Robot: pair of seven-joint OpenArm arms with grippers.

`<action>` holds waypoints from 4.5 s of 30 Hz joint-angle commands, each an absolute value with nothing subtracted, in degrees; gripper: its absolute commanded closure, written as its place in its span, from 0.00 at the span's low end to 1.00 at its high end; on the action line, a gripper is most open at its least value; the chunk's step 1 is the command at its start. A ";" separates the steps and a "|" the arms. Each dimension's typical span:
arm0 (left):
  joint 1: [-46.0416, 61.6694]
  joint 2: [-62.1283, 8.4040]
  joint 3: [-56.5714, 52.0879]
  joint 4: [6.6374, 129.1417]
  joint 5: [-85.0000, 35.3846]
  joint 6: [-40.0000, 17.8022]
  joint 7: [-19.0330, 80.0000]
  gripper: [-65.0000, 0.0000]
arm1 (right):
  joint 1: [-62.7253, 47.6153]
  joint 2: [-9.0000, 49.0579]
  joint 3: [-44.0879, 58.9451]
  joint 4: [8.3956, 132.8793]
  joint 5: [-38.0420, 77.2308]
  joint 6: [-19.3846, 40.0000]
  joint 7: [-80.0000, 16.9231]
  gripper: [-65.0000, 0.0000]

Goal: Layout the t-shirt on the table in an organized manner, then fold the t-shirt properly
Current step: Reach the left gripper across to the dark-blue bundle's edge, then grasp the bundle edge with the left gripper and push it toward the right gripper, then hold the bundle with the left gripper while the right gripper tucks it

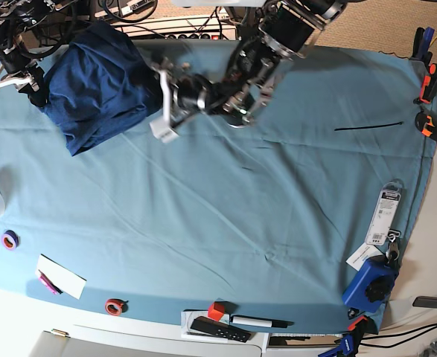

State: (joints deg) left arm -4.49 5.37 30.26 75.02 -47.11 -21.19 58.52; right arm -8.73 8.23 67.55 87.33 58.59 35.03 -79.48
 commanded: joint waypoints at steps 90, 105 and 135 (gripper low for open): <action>-26.20 9.00 48.16 63.59 -28.18 -16.19 32.97 0.44 | -8.25 2.57 77.62 88.27 66.22 39.81 -76.40 1.00; -28.58 9.00 34.37 63.66 -30.57 -16.58 37.85 0.44 | -8.25 13.63 75.31 88.27 66.72 40.00 -78.72 0.54; -28.42 9.00 32.86 63.66 -30.02 -18.02 40.80 0.44 | -5.08 25.30 49.60 71.66 63.42 40.00 -78.56 0.37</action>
